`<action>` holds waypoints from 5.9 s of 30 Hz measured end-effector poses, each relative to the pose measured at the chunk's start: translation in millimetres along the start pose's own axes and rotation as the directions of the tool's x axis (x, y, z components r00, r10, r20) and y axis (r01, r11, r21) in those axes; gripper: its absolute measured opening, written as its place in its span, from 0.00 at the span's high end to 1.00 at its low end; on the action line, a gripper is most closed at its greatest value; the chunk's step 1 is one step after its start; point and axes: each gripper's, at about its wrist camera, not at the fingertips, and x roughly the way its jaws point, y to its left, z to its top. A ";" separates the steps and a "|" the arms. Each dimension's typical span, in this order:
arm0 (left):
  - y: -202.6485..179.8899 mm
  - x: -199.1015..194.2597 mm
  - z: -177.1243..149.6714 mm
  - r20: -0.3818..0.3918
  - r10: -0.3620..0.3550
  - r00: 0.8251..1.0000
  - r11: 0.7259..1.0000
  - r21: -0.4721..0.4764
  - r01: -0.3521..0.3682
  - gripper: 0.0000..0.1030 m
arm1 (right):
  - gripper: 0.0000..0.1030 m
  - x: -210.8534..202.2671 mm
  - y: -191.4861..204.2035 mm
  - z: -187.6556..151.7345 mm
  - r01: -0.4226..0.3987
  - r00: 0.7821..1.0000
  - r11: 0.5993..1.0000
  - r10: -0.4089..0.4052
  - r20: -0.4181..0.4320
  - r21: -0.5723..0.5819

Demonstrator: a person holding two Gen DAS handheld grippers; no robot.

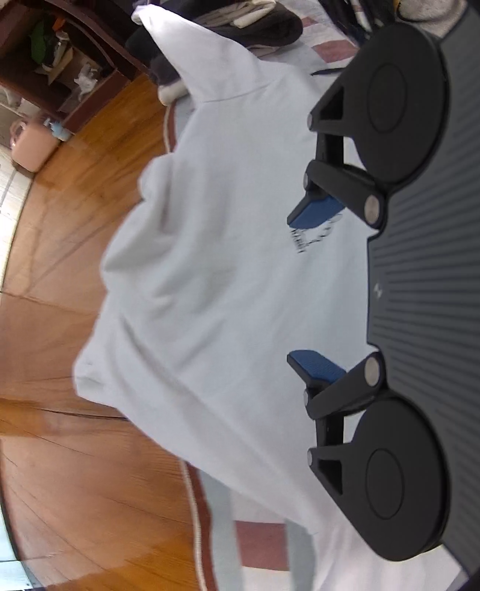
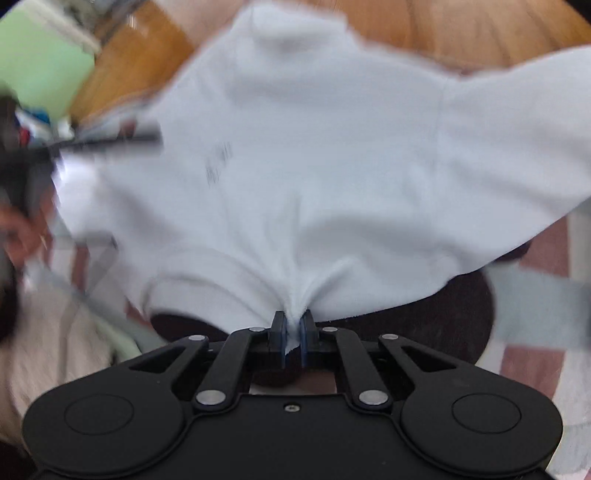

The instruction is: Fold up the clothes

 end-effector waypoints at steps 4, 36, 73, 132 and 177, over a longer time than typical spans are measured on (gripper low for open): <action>8.3 17.2 0.7 -0.059 0.023 0.998 0.999 -0.043 -0.025 0.28 | 0.87 27.9 -8.0 10.9 -0.001 0.990 0.997 0.011 -0.143 0.073; 79.0 -6.8 18.1 0.117 0.088 0.989 0.944 -0.327 -0.045 0.25 | 0.59 -236.8 108.0 139.1 0.085 0.927 0.906 -0.224 0.300 0.414; 39.1 54.3 34.1 0.151 0.189 0.970 0.952 -0.269 -0.144 0.25 | 0.40 -6.3 -102.1 191.4 -0.386 0.905 0.721 0.176 0.387 0.575; -14.5 39.5 24.9 0.165 0.101 0.981 0.969 -0.241 -0.059 0.25 | 0.91 -18.8 52.8 59.6 0.074 0.877 0.996 -0.044 0.478 -0.043; -67.7 25.4 42.2 0.102 0.134 0.986 0.990 -0.061 -0.128 0.25 | 0.84 -58.9 22.4 45.2 -0.140 0.855 0.967 0.010 0.518 0.214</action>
